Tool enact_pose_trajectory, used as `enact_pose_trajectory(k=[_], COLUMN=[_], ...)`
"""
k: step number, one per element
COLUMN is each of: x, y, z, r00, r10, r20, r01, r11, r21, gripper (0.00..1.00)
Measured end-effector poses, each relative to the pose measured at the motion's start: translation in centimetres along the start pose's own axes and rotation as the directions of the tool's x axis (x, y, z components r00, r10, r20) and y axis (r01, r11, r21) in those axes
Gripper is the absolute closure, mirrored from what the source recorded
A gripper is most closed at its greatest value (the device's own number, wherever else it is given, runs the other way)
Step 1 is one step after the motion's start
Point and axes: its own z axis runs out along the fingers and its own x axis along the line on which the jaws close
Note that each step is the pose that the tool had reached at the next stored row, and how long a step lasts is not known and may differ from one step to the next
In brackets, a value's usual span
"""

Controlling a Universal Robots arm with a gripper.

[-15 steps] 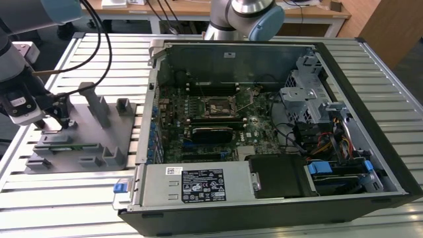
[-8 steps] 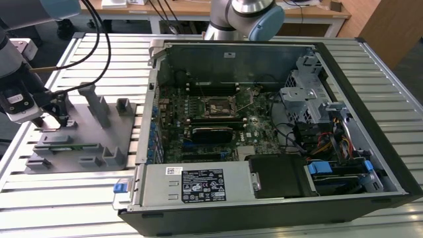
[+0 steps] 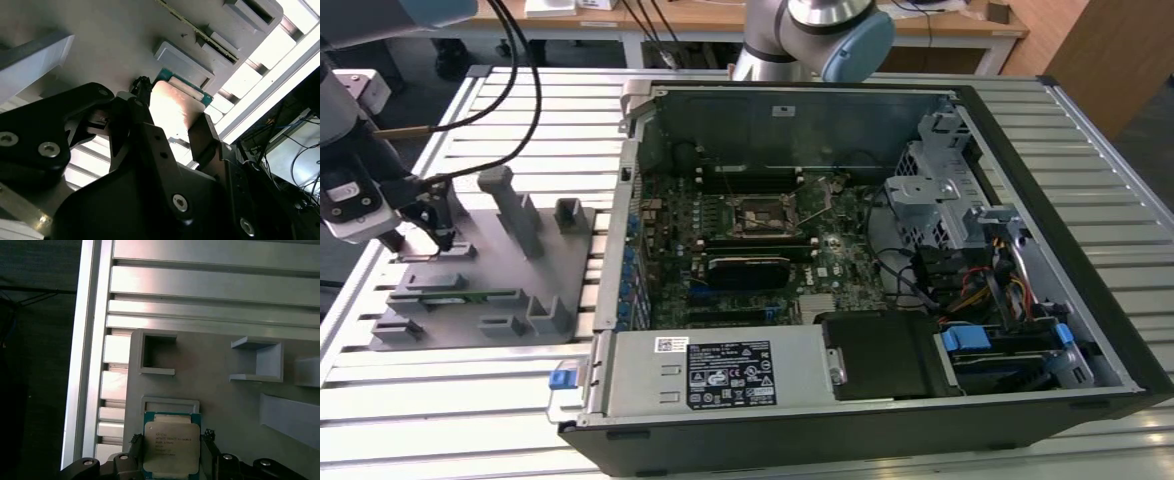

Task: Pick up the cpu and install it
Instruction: 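Pick up the cpu and move it towards the insertion slot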

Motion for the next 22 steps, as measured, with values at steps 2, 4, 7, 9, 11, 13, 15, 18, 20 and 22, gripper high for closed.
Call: enact_pose_trajectory(k=[2,4,7,9,11,13,15,18,20,22], x=[0.01,0.01,0.03,0.03,0.04,0.04,0.05,0.05,0.05,0.06], y=[0.02,0.03,0.06,0.08,0.1,0.12,0.14,0.16,0.18,0.2], z=[-0.3,-0.58,-1.02,-1.32,-1.61,-1.89,-2.17,-2.53,-2.74,-2.98], r00=[1.0,1.0,1.0,1.0,1.0,1.0,1.0,1.0,1.0,1.0], r10=[0.0,0.0,0.0,0.0,0.0,0.0,0.0,0.0,-0.001,-0.001], r20=[0.0011,0.0026,0.0043,0.005,0.0055,0.0061,0.0069,0.008,0.0087,0.0092], r01=[0.0,0.0,0.0,0.0,0.0,0.0,0.0,0.0,0.001,0.001], r11=[1.0,1.0,1.0,1.0,1.0,1.0,1.0,1.0,1.0,1.0], r21=[-0.0008,-0.0009,-0.0009,-0.0009,-0.0008,-0.0007,-0.0007,-0.0007,-0.0007,-0.0006], gripper=[0.45,0.45,0.45,0.45,0.45,0.45,0.45,0.45,0.45,0.45])
